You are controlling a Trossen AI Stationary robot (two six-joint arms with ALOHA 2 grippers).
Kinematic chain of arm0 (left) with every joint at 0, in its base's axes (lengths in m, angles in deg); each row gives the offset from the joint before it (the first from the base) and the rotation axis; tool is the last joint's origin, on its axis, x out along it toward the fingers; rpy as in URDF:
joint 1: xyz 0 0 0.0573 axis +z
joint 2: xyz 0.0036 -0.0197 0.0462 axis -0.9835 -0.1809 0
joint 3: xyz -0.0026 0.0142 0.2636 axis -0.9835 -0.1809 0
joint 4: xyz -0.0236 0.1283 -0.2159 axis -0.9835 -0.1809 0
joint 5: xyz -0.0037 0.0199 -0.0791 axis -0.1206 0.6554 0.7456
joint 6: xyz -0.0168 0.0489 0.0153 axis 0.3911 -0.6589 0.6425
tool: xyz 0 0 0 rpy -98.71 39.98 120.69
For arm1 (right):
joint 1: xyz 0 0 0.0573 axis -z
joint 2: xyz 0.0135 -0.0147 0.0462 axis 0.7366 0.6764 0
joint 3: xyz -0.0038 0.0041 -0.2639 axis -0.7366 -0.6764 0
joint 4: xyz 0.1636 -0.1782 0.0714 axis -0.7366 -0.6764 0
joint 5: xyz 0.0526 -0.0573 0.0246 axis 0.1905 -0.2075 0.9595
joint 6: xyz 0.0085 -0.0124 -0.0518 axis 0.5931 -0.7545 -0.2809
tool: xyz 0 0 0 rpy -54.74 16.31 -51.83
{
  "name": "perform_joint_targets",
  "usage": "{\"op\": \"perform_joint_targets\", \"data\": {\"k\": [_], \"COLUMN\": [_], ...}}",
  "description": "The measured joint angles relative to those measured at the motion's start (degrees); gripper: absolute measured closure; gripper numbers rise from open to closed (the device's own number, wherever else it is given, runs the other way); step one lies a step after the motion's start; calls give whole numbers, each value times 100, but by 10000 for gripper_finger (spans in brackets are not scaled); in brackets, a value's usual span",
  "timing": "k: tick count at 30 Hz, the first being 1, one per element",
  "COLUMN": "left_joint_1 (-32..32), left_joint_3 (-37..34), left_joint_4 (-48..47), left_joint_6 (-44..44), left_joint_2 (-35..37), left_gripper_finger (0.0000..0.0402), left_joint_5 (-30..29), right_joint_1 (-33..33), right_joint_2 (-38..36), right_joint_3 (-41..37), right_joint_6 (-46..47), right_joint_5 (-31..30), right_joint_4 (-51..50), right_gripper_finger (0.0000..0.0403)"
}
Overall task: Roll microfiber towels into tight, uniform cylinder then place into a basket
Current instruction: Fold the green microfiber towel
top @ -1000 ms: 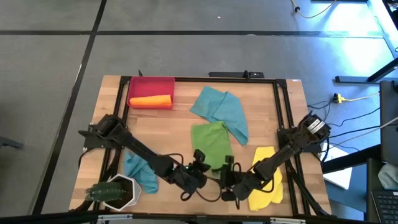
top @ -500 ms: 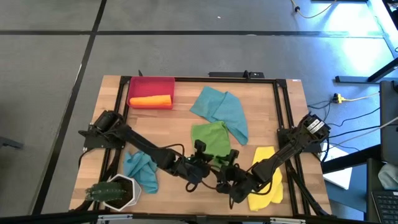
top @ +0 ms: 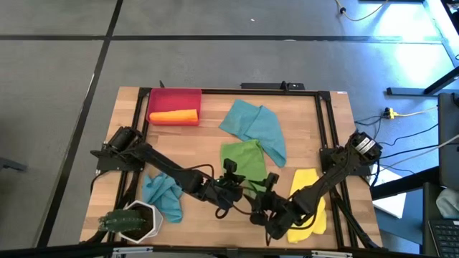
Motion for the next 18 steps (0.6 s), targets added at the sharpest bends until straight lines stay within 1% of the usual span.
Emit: {"op": "perform_joint_targets", "data": {"k": [5,8,11,15,18], "left_joint_1": [0,0,-17,-52,-57], "left_joint_3": [0,7,4,2,12], "left_joint_4": [55,78,7,-104,-225], "left_joint_6": [-2,40,65,82,132], "left_joint_2": [7,68,145,216,229], "left_gripper_finger": [401,401,401,401,401], "left_joint_5": [-7,-10,-79,-237,-325], "right_joint_1": [270,405,495,504,436], "right_joint_2": [74,222,264,199,132], "right_joint_3": [-194,-205,-218,-216,-208], "right_joint_6": [440,577,642,1119,1619], "right_joint_5": [360,395,568,691,950], "right_joint_4": [-63,-125,-307,-923,-1494], "right_gripper_finger": [134,134,136,151,169]}}
